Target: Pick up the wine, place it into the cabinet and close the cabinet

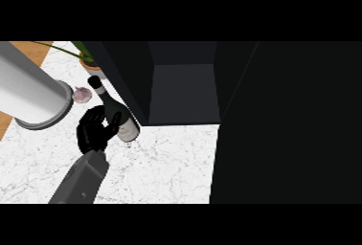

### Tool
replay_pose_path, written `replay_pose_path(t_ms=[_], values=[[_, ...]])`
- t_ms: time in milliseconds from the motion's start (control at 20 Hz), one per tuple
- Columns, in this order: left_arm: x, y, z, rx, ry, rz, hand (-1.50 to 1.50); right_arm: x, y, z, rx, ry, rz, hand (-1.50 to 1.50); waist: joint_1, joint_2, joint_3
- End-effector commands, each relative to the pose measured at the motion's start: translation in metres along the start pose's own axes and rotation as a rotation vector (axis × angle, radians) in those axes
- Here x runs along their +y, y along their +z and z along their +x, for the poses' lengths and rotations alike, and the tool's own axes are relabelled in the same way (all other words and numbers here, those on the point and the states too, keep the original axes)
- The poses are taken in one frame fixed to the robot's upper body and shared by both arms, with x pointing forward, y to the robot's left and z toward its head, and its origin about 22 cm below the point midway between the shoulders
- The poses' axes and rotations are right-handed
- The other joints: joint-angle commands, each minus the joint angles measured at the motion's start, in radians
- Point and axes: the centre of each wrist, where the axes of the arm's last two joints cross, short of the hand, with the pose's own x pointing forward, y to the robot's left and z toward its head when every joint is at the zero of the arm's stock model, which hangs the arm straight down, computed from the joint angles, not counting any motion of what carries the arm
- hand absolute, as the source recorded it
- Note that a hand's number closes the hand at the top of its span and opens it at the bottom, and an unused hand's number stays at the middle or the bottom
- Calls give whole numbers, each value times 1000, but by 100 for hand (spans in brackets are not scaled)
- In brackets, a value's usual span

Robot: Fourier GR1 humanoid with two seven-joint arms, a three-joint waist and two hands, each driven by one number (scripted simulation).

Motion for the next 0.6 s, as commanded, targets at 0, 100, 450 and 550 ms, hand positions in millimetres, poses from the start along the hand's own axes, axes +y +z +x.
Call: replay_pose_path(t_ms=[0, 100, 450, 550], values=[[3, 11, -6, 1, -38, -59, 150, -3, 34, 37, -85, -49, -6, -150, 6, -2, 1], [33, 41, -14, 50, -39, -145, 150, 1, 36, 38, -55, -32, -7, -150, 15, -9, 1], [62, 68, -3, 49, -37, -312, 150, -5, 33, 41, -73, -19, -18, -150, 32, -11, 2], [58, 59, 10, 43, 0, -355, 150, -5, 38, 37, -41, -27, -12, -150, 27, -12, 3]])
